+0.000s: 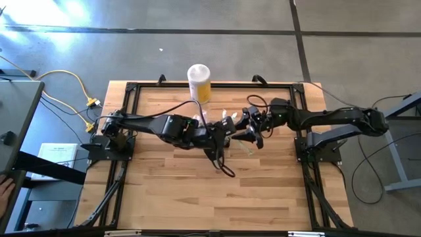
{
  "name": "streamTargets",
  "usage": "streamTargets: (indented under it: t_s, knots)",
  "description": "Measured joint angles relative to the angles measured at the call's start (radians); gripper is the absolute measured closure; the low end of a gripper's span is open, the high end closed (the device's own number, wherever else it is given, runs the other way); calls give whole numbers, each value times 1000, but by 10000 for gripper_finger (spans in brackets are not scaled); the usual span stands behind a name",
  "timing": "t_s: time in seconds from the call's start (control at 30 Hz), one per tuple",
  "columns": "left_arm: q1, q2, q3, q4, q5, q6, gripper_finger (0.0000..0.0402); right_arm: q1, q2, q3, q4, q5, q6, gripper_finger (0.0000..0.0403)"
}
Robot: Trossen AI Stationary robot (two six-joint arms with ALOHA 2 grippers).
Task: Pick & Place toothbrushing station
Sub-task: Put the green toothbrush into the right section wire organizer
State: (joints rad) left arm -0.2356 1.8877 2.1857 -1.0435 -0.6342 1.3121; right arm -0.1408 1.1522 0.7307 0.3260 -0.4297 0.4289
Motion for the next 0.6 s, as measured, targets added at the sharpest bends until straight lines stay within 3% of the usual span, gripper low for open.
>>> streamTargets:
  t_s: [0.3, 0.6]
  knots:
    - [0, 0, 0, 0, 0, 0, 393, 25, 13, 0, 0, 10, -63, 247]
    - [1, 0, 0, -9, 1, -10, 393, 25, 13, 0, 1, 16, -200, 382]
